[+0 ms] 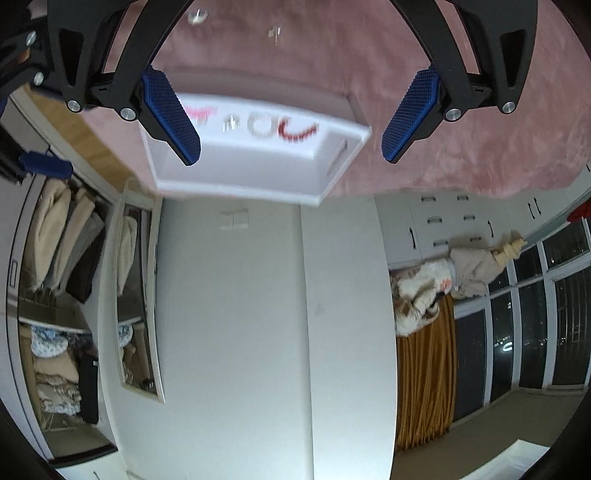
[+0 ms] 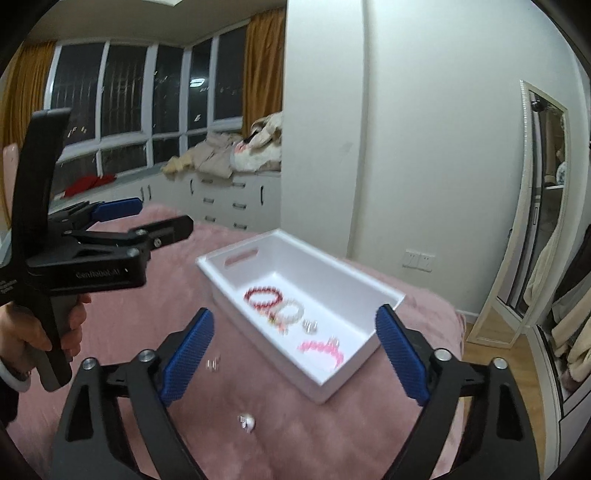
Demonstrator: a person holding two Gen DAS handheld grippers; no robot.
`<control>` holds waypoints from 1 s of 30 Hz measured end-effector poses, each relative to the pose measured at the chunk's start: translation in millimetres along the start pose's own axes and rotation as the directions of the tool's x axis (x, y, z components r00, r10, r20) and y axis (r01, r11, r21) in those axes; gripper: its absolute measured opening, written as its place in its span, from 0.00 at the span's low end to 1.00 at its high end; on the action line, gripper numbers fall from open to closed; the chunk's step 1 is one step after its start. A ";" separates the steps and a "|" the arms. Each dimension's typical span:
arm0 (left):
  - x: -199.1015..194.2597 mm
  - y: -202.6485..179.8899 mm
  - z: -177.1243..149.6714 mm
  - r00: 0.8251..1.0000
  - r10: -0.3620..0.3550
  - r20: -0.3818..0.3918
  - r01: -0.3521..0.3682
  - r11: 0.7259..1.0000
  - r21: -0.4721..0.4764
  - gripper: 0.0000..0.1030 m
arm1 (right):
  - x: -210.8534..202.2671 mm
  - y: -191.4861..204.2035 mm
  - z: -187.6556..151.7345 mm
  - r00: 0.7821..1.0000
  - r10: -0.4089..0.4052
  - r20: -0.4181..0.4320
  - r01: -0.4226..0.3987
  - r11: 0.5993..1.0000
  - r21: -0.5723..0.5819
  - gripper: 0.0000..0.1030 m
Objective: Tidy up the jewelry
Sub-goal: 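Move both tools back out of the box toward the silver pearl pendant, then grasp the silver pearl pendant with the left tool while the right grasps a silver charm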
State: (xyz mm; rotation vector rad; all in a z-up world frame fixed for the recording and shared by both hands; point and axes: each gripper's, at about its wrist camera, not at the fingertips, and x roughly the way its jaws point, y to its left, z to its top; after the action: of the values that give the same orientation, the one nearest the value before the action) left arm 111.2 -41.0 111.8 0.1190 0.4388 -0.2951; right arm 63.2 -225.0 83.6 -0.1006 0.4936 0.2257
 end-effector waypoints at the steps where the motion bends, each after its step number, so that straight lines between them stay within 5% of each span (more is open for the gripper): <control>1: 3.0 1.2 -11.5 1.000 -0.006 -0.017 0.006 1.000 -0.004 0.97 | 3.4 3.3 -8.8 1.000 0.008 -0.018 -0.008 1.000 -0.009 0.75; 12: 46.8 2.0 -91.2 0.988 -0.034 -0.151 0.038 0.999 0.028 0.96 | 55.1 19.2 -68.9 0.977 0.105 -0.186 -0.102 0.994 0.028 0.44; 17: 67.5 -1.5 -114.9 0.977 -0.056 -0.207 0.064 0.998 0.028 0.94 | 70.3 21.9 -85.7 0.963 0.142 -0.231 -0.134 0.990 0.052 0.38; 19: 73.4 -1.3 -122.6 0.972 -0.062 -0.228 0.070 0.997 0.027 0.91 | 77.6 23.2 -90.6 0.955 0.157 -0.251 -0.146 0.987 0.062 0.35; 21: 80.9 -1.9 -130.6 0.965 -0.079 -0.252 0.088 0.996 0.025 0.77 | 82.8 24.5 -93.6 0.951 0.162 -0.264 -0.150 0.986 0.067 0.35; 30: 110.1 1.0 -146.1 0.933 -0.119 -0.339 0.123 0.992 -0.012 0.55 | 107.1 28.7 -94.1 0.926 0.211 -0.312 -0.185 0.976 0.112 0.35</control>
State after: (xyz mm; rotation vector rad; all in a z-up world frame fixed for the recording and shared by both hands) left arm 148.1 -42.4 -67.5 0.1531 0.7896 -0.4002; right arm 105.0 -190.8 -51.4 -0.0077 0.8408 0.3914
